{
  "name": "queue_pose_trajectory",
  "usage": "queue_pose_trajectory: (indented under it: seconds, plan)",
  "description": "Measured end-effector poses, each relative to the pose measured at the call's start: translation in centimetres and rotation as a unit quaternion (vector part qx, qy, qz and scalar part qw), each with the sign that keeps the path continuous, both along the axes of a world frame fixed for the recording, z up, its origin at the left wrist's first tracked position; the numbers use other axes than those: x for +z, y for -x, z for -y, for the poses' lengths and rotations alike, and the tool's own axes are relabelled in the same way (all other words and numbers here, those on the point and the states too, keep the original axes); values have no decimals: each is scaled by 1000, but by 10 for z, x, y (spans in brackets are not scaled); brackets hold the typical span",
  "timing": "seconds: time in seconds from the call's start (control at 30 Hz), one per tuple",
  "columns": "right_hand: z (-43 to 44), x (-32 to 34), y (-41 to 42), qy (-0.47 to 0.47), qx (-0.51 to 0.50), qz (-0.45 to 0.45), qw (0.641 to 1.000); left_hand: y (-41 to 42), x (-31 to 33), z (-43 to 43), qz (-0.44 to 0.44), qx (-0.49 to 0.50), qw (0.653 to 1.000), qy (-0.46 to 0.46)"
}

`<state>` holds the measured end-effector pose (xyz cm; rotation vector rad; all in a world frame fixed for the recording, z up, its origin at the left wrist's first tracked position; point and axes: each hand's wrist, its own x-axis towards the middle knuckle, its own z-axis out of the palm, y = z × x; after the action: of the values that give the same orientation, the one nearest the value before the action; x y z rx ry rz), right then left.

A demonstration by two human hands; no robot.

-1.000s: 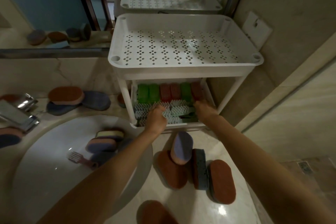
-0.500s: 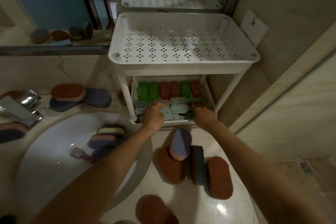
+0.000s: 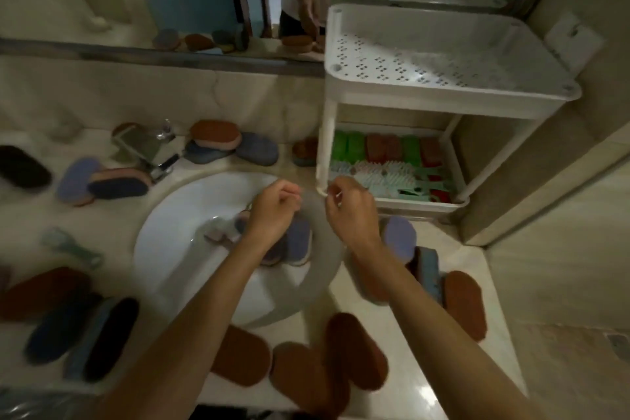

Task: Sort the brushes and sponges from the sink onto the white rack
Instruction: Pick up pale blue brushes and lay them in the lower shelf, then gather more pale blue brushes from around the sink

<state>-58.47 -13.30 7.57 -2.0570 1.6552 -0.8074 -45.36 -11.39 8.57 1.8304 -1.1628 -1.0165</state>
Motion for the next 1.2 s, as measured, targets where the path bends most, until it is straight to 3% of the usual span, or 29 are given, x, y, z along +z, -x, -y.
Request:
queue_pose_trajectory:
  seconds: [0.27,0.47,0.63,0.8,0.97,1.13,1.17,1.2]
  plan:
    - [-52,-30,-177,-122,126,-35,984,-175,-25,-71,6,138,987,-79]
    - [-67,-44,-306,-213,211,-66,952,-306,-43,-87,162,156,967,-116]
    - [-63,-59,-357,-256,206,-96,940,-375,-64,-73,354,-55,918,-170]
    - [-49,-75,-352,-279,156,-138,937,-405,-83,-61,470,-338,801,-151]
    - [-37,-86,-338,-329,123,-205,914,-412,-96,-52,514,-397,751,-120]
    - [-24,-102,-317,-335,84,-236,908,-407,-95,-38,526,-386,753,-90]
    - [-20,-112,-310,-312,53,-228,921,-400,-94,-34,535,-369,757,-67]
    - [-17,-118,-306,-348,44,-196,916,-391,-91,-28,535,-362,763,-31]
